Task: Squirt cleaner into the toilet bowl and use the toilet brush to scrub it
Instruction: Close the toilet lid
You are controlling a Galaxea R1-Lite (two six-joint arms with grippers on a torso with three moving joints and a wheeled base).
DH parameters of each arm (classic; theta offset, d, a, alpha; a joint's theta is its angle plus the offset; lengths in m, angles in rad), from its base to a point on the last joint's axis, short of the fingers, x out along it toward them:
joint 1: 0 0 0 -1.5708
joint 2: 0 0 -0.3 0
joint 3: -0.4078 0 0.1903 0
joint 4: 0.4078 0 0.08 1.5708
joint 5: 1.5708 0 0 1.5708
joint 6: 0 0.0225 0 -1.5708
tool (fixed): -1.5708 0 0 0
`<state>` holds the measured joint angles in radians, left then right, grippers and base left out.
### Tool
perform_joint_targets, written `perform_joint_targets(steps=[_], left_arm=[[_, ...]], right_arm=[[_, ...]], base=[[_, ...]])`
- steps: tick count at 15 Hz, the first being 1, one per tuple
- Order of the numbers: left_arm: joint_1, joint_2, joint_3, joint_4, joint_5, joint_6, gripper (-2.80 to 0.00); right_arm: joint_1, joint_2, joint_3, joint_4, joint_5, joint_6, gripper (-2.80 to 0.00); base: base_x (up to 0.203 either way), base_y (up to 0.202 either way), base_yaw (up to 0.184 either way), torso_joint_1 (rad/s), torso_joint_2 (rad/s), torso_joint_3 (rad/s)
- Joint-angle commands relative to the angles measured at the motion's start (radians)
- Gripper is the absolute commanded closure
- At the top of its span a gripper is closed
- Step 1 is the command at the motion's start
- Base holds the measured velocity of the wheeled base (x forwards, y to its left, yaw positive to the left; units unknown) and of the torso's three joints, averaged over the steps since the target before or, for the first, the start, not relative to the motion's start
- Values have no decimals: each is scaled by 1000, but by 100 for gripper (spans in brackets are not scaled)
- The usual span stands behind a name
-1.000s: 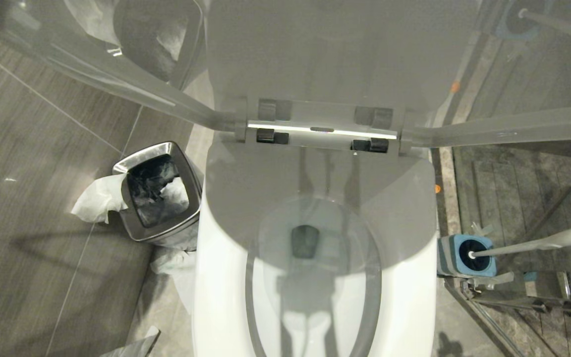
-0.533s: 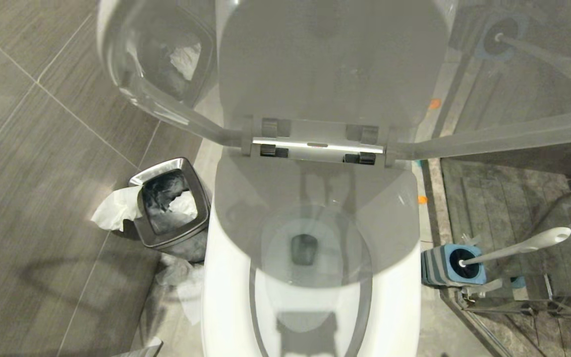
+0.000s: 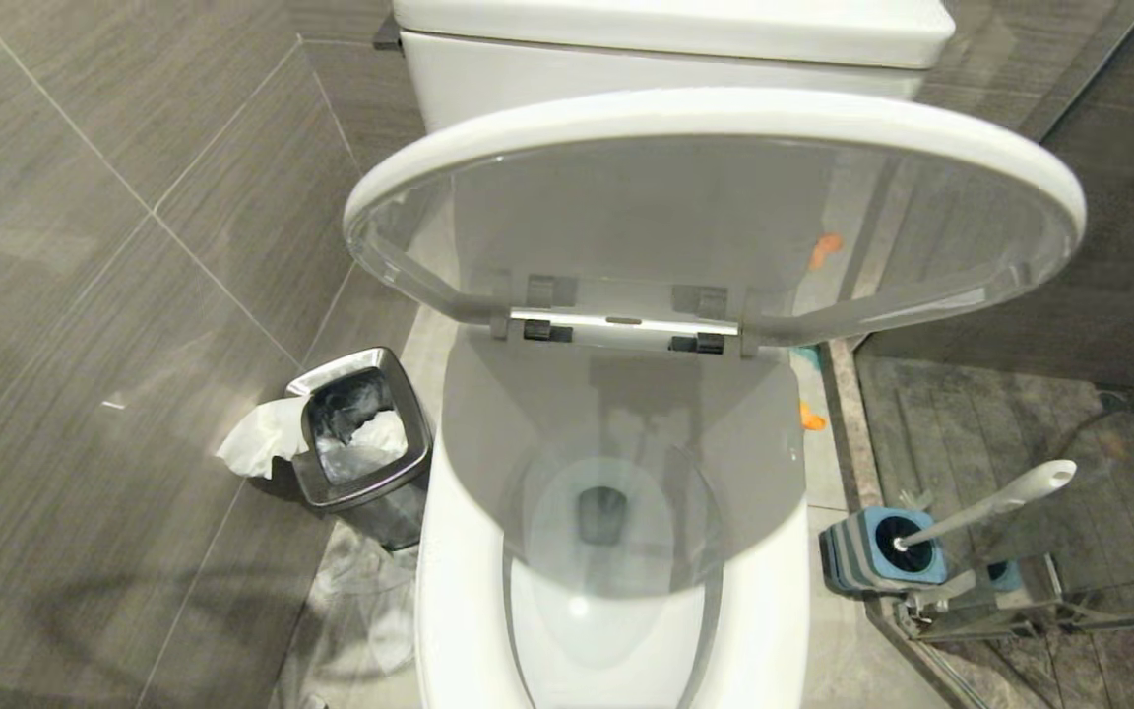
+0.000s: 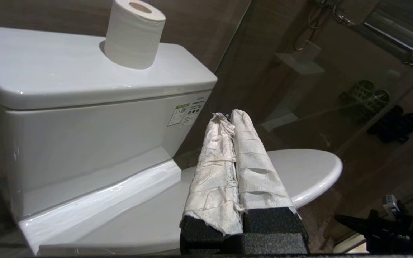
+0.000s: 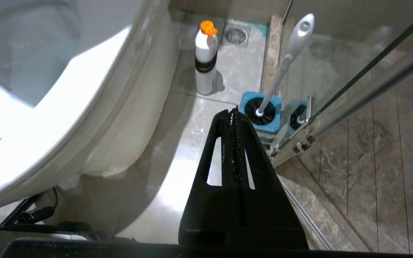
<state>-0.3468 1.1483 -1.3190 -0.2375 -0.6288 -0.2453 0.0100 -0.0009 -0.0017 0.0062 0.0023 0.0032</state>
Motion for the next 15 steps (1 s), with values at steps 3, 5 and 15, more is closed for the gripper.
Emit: perform_joint_targets(steps=[3, 5, 15], left_arm=[[-1, 10, -39, 46, -8, 0, 0], [-3, 10, -48, 74, -10, -1, 0], [-37, 174, 78, 102, -14, 92, 0]], right_arm=[[1, 1, 2, 0, 1, 0, 0], [1, 1, 0, 0, 1, 0, 0], [1, 1, 0, 0, 1, 0, 0]], base=[[0, 0, 0, -2, 1, 205], [0, 0, 0, 2, 2, 204], [0, 0, 0, 0, 0, 24]])
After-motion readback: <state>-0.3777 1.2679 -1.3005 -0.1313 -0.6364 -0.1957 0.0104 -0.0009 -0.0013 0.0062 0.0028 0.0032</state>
